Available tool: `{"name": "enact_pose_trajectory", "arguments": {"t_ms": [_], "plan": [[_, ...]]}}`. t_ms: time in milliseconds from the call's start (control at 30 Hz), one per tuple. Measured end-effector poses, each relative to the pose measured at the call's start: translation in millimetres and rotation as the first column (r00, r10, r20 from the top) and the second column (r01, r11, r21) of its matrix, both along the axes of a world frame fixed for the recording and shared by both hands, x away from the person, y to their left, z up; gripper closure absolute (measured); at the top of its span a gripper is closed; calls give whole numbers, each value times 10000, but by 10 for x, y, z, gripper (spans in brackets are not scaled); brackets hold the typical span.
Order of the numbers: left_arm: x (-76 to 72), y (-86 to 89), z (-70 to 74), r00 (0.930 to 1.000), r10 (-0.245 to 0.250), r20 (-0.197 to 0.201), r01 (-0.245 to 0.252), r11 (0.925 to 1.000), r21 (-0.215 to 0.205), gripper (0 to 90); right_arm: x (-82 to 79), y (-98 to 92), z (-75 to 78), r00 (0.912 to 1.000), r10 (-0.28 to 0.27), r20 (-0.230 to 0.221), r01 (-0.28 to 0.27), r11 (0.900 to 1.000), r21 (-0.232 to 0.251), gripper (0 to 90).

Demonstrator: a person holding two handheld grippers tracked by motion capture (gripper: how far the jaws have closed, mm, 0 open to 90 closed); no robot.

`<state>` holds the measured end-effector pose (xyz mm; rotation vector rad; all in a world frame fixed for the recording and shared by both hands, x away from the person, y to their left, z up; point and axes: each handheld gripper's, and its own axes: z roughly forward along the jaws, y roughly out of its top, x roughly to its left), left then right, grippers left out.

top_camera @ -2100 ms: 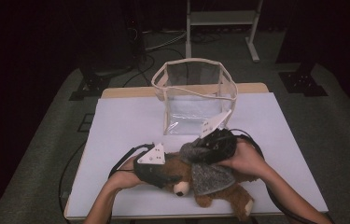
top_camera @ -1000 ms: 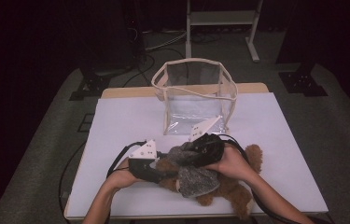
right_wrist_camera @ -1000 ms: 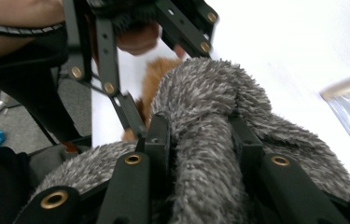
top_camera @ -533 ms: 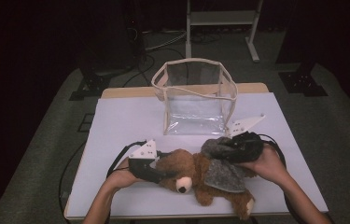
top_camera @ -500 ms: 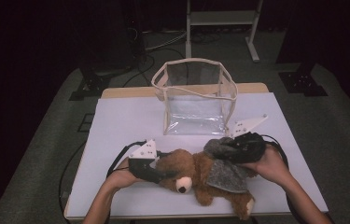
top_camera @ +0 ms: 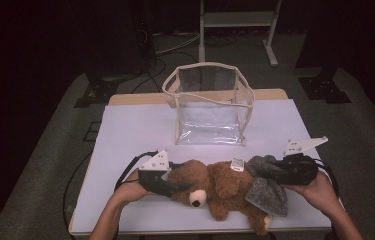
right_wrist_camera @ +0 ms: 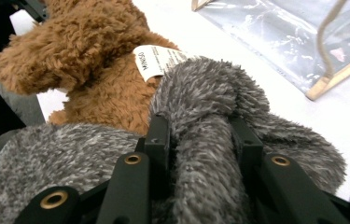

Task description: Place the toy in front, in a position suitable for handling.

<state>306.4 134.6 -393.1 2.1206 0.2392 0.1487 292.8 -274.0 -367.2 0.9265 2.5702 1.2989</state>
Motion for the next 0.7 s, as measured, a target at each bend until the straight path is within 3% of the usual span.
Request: {"name": "enact_pose_trajectory", "arguments": {"t_ms": [100,233,333,467,567,700], "plan": [[-2,-10,5,10000,-5,21,4,10000,74,380,-23,71,31,9997,100,231,-100,9999,-21,656],[-10,-16,9,10000,-19,67,18,9999,129,379,27,323,110,9968,654,458,-661,9977,135,656],[-22,-24,15,9999,-27,122,25,9997,223,372,83,537,111,9928,1132,398,-1147,9927,378,656],[-30,-17,10,9999,-54,145,50,9997,259,369,78,838,62,9807,1937,269,-1952,9784,678,656],[-37,-8,9,9998,-107,172,103,9997,243,367,41,889,70,9779,2049,422,-2069,9771,495,656],[-41,-8,12,9997,-122,192,117,9996,248,368,-15,714,104,9820,1819,501,-1834,9826,279,656]]}}
